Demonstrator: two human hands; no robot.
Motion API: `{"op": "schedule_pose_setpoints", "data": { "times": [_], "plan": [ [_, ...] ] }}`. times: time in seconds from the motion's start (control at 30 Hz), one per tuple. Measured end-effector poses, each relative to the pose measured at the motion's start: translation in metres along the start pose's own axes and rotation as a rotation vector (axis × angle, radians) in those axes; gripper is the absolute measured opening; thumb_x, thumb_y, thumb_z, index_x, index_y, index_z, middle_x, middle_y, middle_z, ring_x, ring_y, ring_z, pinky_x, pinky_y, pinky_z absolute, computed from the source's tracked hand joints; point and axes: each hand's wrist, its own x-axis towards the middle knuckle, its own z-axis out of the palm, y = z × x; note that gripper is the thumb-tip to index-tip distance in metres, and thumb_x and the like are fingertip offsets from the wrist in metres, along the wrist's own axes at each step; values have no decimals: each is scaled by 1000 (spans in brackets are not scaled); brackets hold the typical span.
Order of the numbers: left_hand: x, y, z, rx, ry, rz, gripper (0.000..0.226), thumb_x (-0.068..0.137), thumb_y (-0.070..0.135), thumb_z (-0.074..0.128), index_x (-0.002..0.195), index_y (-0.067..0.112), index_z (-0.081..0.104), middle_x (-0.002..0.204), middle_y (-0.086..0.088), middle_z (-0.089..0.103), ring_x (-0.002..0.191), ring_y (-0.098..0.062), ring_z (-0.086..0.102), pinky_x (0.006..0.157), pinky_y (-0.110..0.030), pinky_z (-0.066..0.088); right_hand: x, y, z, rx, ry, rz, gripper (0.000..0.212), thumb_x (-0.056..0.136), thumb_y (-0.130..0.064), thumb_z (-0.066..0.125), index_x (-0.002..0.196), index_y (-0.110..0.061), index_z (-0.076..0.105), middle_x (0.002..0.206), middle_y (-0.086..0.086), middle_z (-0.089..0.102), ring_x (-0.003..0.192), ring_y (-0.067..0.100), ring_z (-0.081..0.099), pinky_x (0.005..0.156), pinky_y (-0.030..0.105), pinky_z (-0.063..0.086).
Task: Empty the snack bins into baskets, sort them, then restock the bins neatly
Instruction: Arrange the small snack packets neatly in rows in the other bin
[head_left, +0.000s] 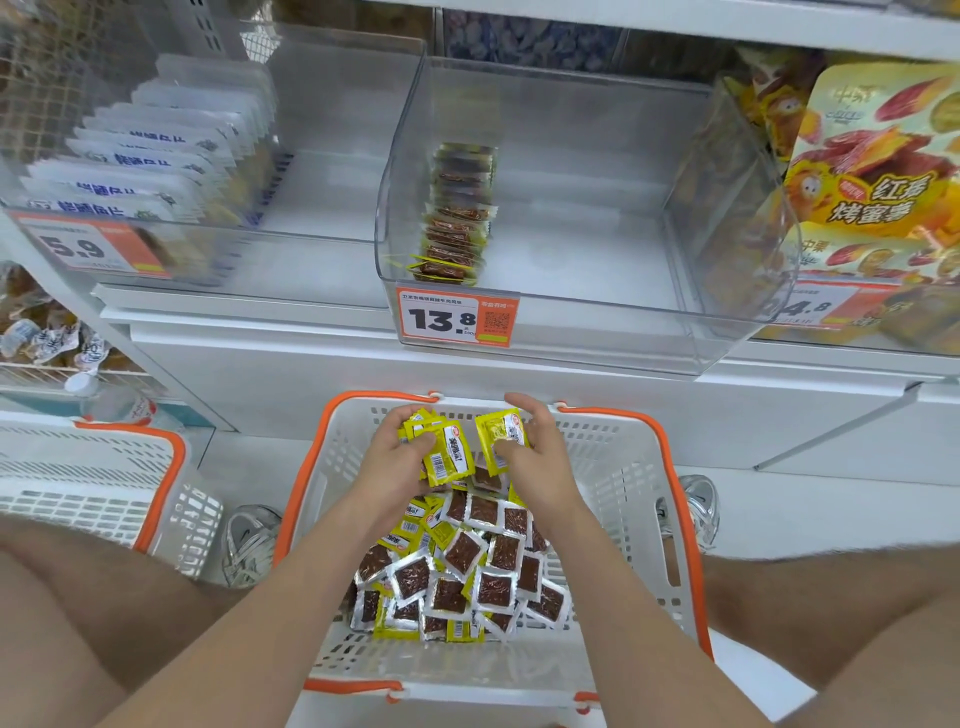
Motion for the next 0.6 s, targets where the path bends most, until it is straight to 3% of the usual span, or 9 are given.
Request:
{"op": "schedule_pose_setpoints", "data": {
  "times": [0.07,0.13,0.27,0.4,0.5,0.6],
  "plan": [
    [-2,4,-4,47,-27,-2,35,104,8,57,121,39,64,118,-14,72,103,-38,73,91,-71,55,-4,-5,0,54,-64,8,48,88,10,63,120,-25,65,111,4,71,85,9,69,63,22,55],
    [-9,13,-6,94,-107,-14,36,104,11,59,122,41,64,123,-13,70,108,-42,71,96,-68,54,-12,-13,0,60,-96,15,41,87,7,68,114,-23,61,106,11,74,75,23,66,60,30,55],
    [-25,33,-9,134,-215,-42,35,105,11,59,126,37,64,128,-18,67,105,-38,70,95,-56,54,-27,-33,-5,6,-50,-42,51,87,5,67,123,-31,62,98,4,67,54,15,52,52,28,45],
    [-44,58,-12,185,-307,-31,35,104,7,59,123,35,66,125,-15,71,105,-33,71,98,-62,53,-38,-58,-17,-32,1,-49,20,85,2,73,98,-12,76,76,1,72,55,9,60,57,24,48],
    [-63,77,-7,198,-402,-12,32,103,4,60,129,22,61,111,-13,74,95,-26,72,80,-45,59,-50,-75,-25,-115,-160,21,22,82,5,75,98,-9,70,90,11,78,75,19,71,72,30,55],
    [-83,95,-3,163,-432,48,30,104,3,59,129,19,60,106,-10,74,92,-24,72,76,-42,62,-63,-94,-31,-94,-203,3,37,83,5,75,109,-20,69,102,20,75,83,27,74,78,41,59]
  ]
}}
